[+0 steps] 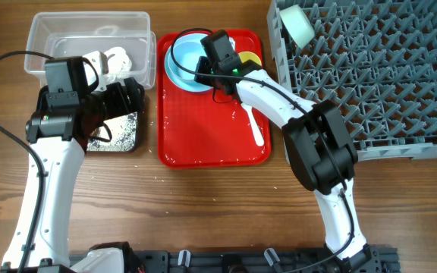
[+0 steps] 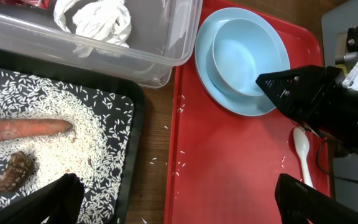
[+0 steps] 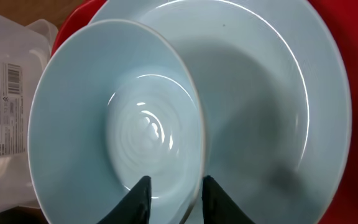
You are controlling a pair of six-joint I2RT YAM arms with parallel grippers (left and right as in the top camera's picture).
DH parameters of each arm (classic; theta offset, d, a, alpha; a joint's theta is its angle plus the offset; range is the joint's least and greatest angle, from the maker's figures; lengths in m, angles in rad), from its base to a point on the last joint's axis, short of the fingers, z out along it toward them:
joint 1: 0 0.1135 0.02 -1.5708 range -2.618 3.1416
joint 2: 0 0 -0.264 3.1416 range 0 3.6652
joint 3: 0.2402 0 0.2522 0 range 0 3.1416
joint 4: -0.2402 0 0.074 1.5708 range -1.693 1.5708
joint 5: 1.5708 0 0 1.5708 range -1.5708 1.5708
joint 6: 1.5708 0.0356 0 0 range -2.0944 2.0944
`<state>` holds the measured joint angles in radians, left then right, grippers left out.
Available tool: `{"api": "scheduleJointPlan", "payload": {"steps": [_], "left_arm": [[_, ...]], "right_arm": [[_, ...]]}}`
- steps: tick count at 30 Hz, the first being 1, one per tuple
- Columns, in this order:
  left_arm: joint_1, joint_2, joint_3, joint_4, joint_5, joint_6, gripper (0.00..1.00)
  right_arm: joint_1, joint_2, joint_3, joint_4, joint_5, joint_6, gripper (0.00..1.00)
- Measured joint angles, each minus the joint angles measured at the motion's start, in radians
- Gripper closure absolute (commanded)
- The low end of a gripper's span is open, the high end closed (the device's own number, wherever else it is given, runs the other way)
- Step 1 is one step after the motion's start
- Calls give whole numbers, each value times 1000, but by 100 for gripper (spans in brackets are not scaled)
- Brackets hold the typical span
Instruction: Sort waste into correct bins and load items into the dishwasher rack
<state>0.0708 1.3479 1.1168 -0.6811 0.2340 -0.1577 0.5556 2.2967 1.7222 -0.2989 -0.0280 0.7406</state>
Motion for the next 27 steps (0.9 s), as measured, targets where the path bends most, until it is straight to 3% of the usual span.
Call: {"api": "scheduleJointPlan", "payload": {"steps": [2, 17, 22, 27], "left_arm": [[0, 0, 0, 0, 0, 0, 0], [0, 0, 0, 0, 0, 0, 0], [0, 0, 0, 0, 0, 0, 0], [0, 0, 0, 0, 0, 0, 0]], "right_arm": [[0, 0, 0, 2, 7, -4, 95], [-10, -20, -1, -19, 11, -111, 96], [-31, -180, -11, -74, 27, -168, 96], [-63, -455, -3, -288, 161, -200, 96]]}}
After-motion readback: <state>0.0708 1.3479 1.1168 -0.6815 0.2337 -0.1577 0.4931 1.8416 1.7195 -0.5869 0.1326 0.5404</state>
